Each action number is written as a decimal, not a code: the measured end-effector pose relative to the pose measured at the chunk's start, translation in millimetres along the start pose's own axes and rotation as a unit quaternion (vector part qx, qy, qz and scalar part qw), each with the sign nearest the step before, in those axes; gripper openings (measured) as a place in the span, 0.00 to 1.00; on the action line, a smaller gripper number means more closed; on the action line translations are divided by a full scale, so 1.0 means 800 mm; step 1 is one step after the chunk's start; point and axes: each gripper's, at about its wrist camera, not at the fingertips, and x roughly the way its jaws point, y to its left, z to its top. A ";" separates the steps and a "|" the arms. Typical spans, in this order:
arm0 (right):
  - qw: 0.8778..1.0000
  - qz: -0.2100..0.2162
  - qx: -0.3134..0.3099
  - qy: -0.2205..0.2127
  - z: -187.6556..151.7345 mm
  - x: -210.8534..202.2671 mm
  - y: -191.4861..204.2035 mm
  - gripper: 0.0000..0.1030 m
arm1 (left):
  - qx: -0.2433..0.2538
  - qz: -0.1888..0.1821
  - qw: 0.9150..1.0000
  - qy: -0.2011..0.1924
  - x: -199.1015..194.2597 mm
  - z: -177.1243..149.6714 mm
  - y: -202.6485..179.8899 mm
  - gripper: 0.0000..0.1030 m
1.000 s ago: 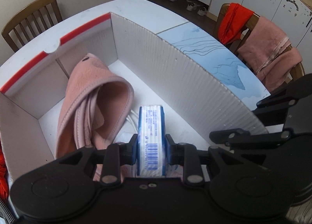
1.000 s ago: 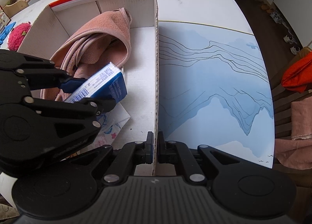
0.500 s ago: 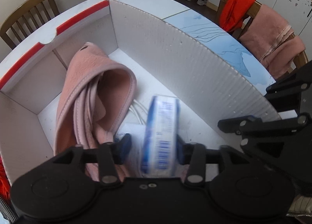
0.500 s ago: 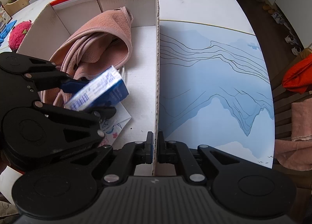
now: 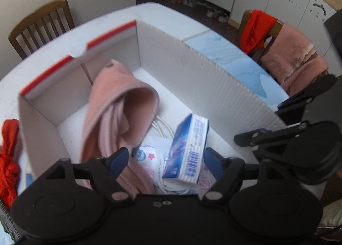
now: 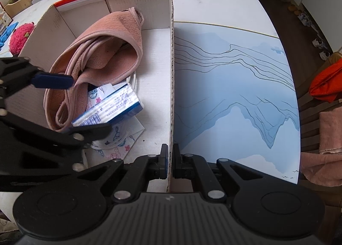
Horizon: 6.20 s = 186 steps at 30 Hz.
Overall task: Organize objects
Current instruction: 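Move the left gripper back to the brown hair tie, then grasp the brown beaded hair tie with the left gripper, then carry the hair tie into the shoebox and open the left gripper, then move the left gripper back to the black dotted glove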
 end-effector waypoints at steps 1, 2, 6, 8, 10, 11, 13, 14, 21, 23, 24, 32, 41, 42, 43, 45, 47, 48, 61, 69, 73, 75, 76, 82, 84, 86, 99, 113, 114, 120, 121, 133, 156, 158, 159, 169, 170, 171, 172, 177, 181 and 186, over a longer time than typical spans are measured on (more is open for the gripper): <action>1.000 0.000 0.000 0.000 0.000 0.000 -0.001 0.02 | -0.003 -0.001 1.000 -0.006 -0.007 0.000 0.002 0.76; 1.000 0.000 -0.001 0.000 0.001 0.001 -0.001 0.02 | -0.007 -0.002 1.000 -0.013 -0.014 0.000 0.005 0.78; 1.000 -0.001 -0.002 0.001 0.001 0.001 -0.001 0.02 | -0.021 -0.004 0.999 -0.041 -0.043 -0.004 0.014 0.80; 1.000 -0.001 -0.002 0.001 0.001 0.001 -0.002 0.02 | -0.030 -0.001 0.998 -0.053 -0.056 -0.006 0.020 0.80; 1.000 -0.001 -0.002 0.001 0.001 0.001 -0.002 0.02 | -0.044 0.003 0.997 -0.062 -0.066 -0.010 0.029 0.81; 1.000 -0.001 -0.002 0.001 0.001 0.001 -0.002 0.02 | -0.052 0.006 0.997 -0.065 -0.070 -0.011 0.034 0.81; 1.000 -0.002 -0.003 0.002 0.001 0.001 -0.003 0.02 | -0.064 0.011 0.995 -0.071 -0.079 -0.016 0.043 0.82; 1.000 -0.002 -0.003 0.002 0.001 0.001 -0.003 0.02 | -0.069 0.016 0.995 -0.073 -0.082 -0.018 0.047 0.82; 1.000 -0.002 -0.006 0.004 0.001 0.001 -0.002 0.02 | -0.097 0.043 0.990 -0.088 -0.109 -0.039 0.075 0.86; 1.000 -0.002 -0.006 0.005 0.002 0.001 -0.002 0.02 | -0.106 0.054 0.989 -0.091 -0.116 -0.048 0.084 0.91; 1.000 -0.002 -0.006 0.005 0.003 0.001 -0.002 0.02 | -0.112 0.060 0.988 -0.093 -0.119 -0.052 0.088 0.93; 1.000 0.003 -0.003 0.010 0.005 0.001 -0.003 0.03 | -0.153 0.078 0.981 -0.094 -0.133 -0.097 0.127 0.99; 1.000 0.006 -0.008 0.015 0.007 0.002 -0.004 0.03 | -0.188 0.113 0.974 -0.064 -0.120 -0.154 0.159 0.99; 1.000 0.005 -0.008 0.015 0.007 0.002 -0.003 0.03 | -0.190 0.116 0.973 -0.059 -0.116 -0.158 0.162 0.99; 1.000 0.005 -0.008 0.015 0.007 0.002 -0.003 0.03 | -0.192 0.117 0.973 -0.056 -0.111 -0.162 0.164 0.99; 1.000 0.005 -0.008 0.016 0.007 0.002 -0.002 0.03 | -0.191 0.117 0.973 -0.055 -0.102 -0.169 0.167 0.99; 1.000 0.004 -0.006 0.017 0.007 0.002 -0.002 0.03 | -0.191 0.116 0.973 -0.053 -0.092 -0.175 0.170 0.99; 1.000 0.004 -0.007 0.017 0.008 0.002 -0.001 0.03 | -0.192 0.117 0.973 -0.051 -0.087 -0.178 0.171 0.99; 1.000 0.001 -0.009 0.018 0.007 0.003 0.000 0.03 | -0.214 0.133 0.968 -0.003 -0.028 -0.194 0.197 0.94; 1.000 0.001 -0.010 0.018 0.007 0.004 0.001 0.03 | -0.232 0.131 0.964 -0.011 -0.030 -0.189 0.202 0.69; 1.000 0.002 -0.010 0.018 0.007 0.004 0.001 0.03 | -0.240 0.132 0.962 -0.013 -0.034 -0.187 0.203 0.45; 1.000 0.002 -0.010 0.018 0.007 0.004 0.001 0.03 | -0.238 0.134 0.962 -0.012 -0.036 -0.185 0.203 0.26; 1.000 0.002 -0.011 0.018 0.007 0.005 0.001 0.03 | -0.237 0.134 0.962 -0.010 -0.037 -0.184 0.203 0.15; 1.000 0.002 -0.011 0.018 0.007 0.006 0.001 0.03 | -0.236 0.125 0.964 -0.018 -0.052 -0.175 0.198 0.12; 1.000 0.003 -0.010 0.018 0.007 0.005 0.000 0.03 | -0.236 0.120 0.964 -0.024 -0.062 -0.172 0.195 0.11; 1.000 0.002 -0.010 0.018 0.007 0.005 0.000 0.03 | -0.232 0.113 0.965 -0.034 -0.075 -0.167 0.190 0.11; 1.000 0.003 -0.012 0.015 0.008 0.004 -0.001 0.03 | -0.181 0.068 0.978 -0.071 -0.136 -0.114 0.141 0.11; 1.000 0.005 -0.014 0.011 0.007 0.003 -0.001 0.03 | -0.091 0.016 0.991 -0.099 -0.125 -0.033 0.070 0.12; 1.000 0.004 -0.014 0.011 0.007 0.003 -0.001 0.03 | -0.083 0.013 0.992 -0.097 -0.120 -0.028 0.065 0.12; 1.000 0.005 -0.017 0.008 0.006 0.003 -0.001 0.03 | -0.051 -0.004 0.996 -0.067 -0.081 -0.008 0.043 0.12; 1.000 0.005 -0.017 0.008 0.006 0.003 -0.001 0.03 | -0.047 -0.004 0.997 -0.062 -0.075 -0.006 0.040 0.12; 1.000 0.005 -0.018 0.008 0.006 0.003 -0.002 0.03 | -0.009 -0.004 1.000 -0.021 -0.011 0.016 0.010 0.12; 1.000 0.005 -0.023 0.008 0.007 0.004 0.000 0.04 | 0.009 -0.008 0.998 0.067 0.056 0.003 0.005 0.21; 1.000 0.005 -0.023 0.008 0.007 0.004 0.000 0.03 | 0.004 -0.013 0.998 0.065 0.052 0.003 0.008 0.23; 1.000 0.005 -0.023 0.008 0.007 0.005 0.000 0.03 | 0.002 -0.015 0.998 0.063 0.050 0.003 0.009 0.24; 1.000 0.005 -0.024 0.008 0.006 0.005 0.000 0.03 | -0.015 -0.021 0.999 0.021 0.018 0.003 0.005 0.47; 1.000 0.005 -0.023 0.008 0.006 0.004 0.000 0.03 | -0.015 -0.021 1.000 0.014 0.013 0.002 0.004 0.53; 1.000 0.005 -0.024 0.008 0.006 0.004 0.001 0.03 | -0.016 -0.021 1.000 0.009 0.008 0.002 0.004 0.55; 1.000 0.005 -0.024 0.008 0.007 0.004 0.001 0.03 | -0.017 -0.022 1.000 0.004 0.003 0.002 0.004 0.59; 1.000 0.005 -0.024 0.008 0.006 0.005 0.001 0.03 | -0.028 -0.028 0.999 -0.013 -0.015 0.000 0.008 0.63; 1.000 0.005 -0.024 0.008 0.006 0.005 0.001 0.03 | -0.036 -0.028 0.999 -0.027 -0.027 -0.002 0.010 0.74; 1.000 0.005 -0.025 0.008 0.006 0.007 0.001 0.03 | -0.043 -0.018 0.998 -0.038 -0.040 -0.008 0.017 0.77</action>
